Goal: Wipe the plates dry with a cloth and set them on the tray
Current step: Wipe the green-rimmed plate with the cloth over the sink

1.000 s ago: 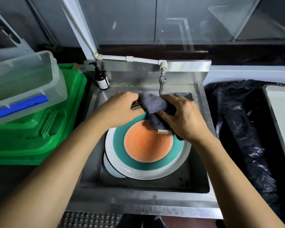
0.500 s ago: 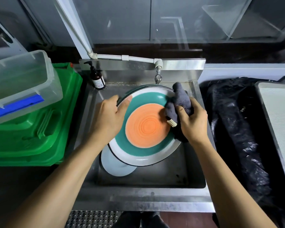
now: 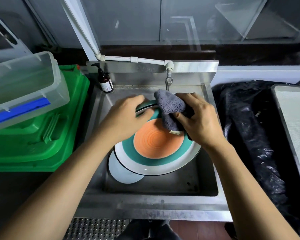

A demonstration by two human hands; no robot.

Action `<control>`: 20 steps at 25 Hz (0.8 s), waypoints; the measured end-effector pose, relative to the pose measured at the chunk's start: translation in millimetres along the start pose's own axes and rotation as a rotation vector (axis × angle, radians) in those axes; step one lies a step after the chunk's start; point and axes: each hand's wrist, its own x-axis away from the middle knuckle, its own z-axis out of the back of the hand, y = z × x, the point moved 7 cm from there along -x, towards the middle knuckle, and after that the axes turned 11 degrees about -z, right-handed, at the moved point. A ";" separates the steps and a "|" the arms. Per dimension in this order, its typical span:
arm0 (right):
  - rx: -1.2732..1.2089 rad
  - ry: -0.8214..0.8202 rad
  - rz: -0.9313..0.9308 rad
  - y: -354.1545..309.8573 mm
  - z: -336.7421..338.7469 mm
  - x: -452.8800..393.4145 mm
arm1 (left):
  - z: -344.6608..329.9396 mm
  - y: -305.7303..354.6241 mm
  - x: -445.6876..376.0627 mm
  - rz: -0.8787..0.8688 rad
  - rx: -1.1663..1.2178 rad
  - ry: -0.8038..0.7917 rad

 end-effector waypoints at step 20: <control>-0.303 0.223 -0.303 58.7 19.2 14.7 | 11.1 -16.0 38.6 0.290 0.198 0.362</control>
